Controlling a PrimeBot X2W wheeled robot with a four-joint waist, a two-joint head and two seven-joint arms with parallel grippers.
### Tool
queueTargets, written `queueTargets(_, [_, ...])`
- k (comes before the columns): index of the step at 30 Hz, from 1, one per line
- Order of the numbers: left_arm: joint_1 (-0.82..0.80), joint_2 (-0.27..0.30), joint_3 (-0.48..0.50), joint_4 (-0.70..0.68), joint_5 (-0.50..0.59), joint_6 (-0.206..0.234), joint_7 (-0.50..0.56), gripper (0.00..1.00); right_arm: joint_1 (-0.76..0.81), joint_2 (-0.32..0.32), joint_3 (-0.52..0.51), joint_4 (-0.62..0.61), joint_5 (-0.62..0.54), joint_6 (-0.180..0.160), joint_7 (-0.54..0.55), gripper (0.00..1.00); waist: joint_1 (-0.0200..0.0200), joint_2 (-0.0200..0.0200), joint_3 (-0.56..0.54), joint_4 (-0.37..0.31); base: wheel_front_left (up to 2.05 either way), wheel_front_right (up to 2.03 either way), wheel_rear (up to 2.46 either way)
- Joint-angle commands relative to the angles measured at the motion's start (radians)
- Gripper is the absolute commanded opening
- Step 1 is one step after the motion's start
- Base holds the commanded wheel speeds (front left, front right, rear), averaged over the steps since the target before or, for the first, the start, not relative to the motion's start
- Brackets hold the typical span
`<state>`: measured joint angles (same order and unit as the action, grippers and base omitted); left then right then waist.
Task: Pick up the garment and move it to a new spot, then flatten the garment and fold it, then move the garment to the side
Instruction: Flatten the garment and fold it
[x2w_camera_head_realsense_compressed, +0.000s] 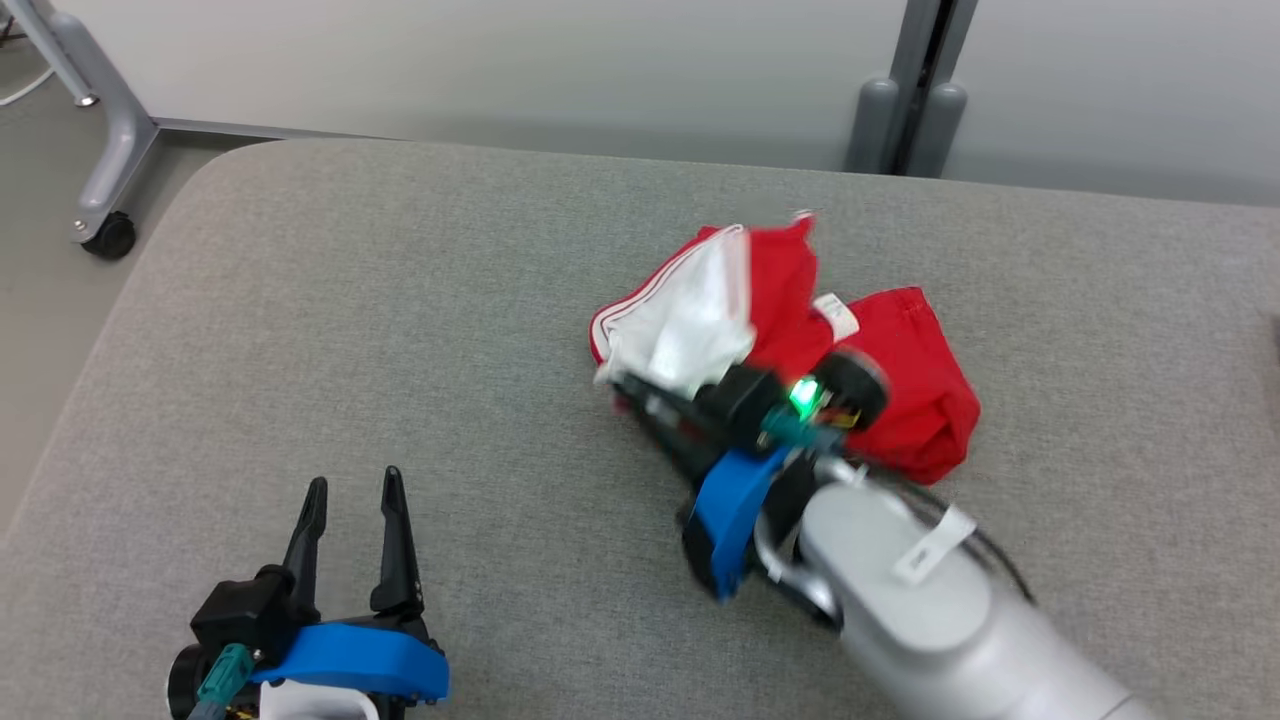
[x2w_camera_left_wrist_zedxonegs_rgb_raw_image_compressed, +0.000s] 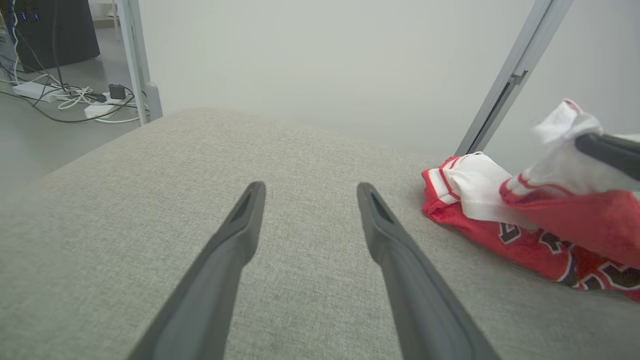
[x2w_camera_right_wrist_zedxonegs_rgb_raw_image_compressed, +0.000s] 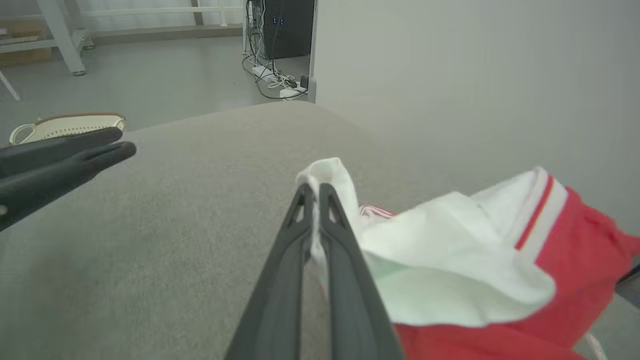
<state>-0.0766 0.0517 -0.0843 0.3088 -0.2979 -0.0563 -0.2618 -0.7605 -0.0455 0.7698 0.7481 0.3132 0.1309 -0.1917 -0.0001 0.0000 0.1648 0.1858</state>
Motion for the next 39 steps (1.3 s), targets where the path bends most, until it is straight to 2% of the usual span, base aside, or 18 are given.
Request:
queueTargets(1, [0.009,-0.002,0.003,-0.006,-0.001,0.002,-0.005,1.0,0.02,-0.009,0.035,-0.01,0.024,0.0,0.007,0.0,0.0001,0.0,0.0,0.005,0.0,0.0,0.0])
queueTargets(7, [0.021,-0.001,0.015,-0.015,0.001,0.003,-0.005,1.0,0.082,-0.006,0.217,-0.016,0.065,0.0,0.019,0.0,0.0001,0.0,-0.002,0.011,0.0,0.0,0.0])
queueTargets(8, [0.022,-0.002,0.016,-0.016,0.001,0.003,-0.005,1.0,0.089,-0.006,0.244,-0.019,0.07,0.0,0.02,0.05,0.0001,0.0,-0.001,0.01,0.0,0.0,0.0])
queueTargets(10, [0.021,-0.001,0.015,-0.015,0.0,0.002,-0.005,1.0,0.104,-0.006,0.288,-0.032,0.088,0.0,0.023,0.51,0.0001,0.0,-0.001,0.005,0.0,0.0,0.0])
queueTargets(11, [0.02,-0.002,0.015,-0.015,0.0,0.001,-0.005,1.0,0.104,-0.007,0.3,-0.038,0.098,0.0,0.02,1.0,0.0001,0.0,0.0,0.001,0.0,0.0,0.0])
queueTargets(14, [0.02,-0.001,0.01,-0.016,-0.007,0.003,-0.005,1.0,0.088,-0.007,0.299,-0.04,0.117,0.0,0.0,1.0,0.0001,0.0,0.0,-0.014,0.0,0.0,0.0])
queueTargets(17, [0.021,-0.002,0.006,-0.017,-0.01,0.006,-0.005,1.0,0.064,-0.007,0.242,-0.032,0.126,0.0,-0.032,1.0,0.0001,0.0,-0.001,-0.029,0.0,0.0,0.0])
queueTargets(22, [0.02,-0.002,-0.001,-0.024,-0.012,0.01,-0.005,1.0,0.018,-0.01,0.053,0.045,0.07,0.0,-0.06,1.0,0.0001,0.0,-0.002,-0.047,0.0,0.0,0.0])
queueTargets(24, [0.018,-0.001,-0.005,-0.026,-0.014,0.01,-0.005,1.0,-0.007,-0.033,-0.028,0.092,0.036,0.0,-0.063,1.0,0.0001,0.0,0.001,-0.05,0.0,0.0,0.0])
queueTargets(30, [0.004,-0.001,-0.027,-0.029,-0.021,0.01,-0.005,1.0,-0.081,-0.086,-0.185,0.252,-0.052,0.0,0.051,1.0,0.0001,0.0,0.02,-0.034,0.0,0.0,0.0])
queueTargets(39, [-0.014,-0.001,-0.051,-0.022,-0.039,0.017,-0.005,1.0,-0.13,-0.105,-0.223,0.358,-0.051,0.0,0.195,1.0,0.0001,0.0,0.046,0.01,0.0,0.0,0.0])
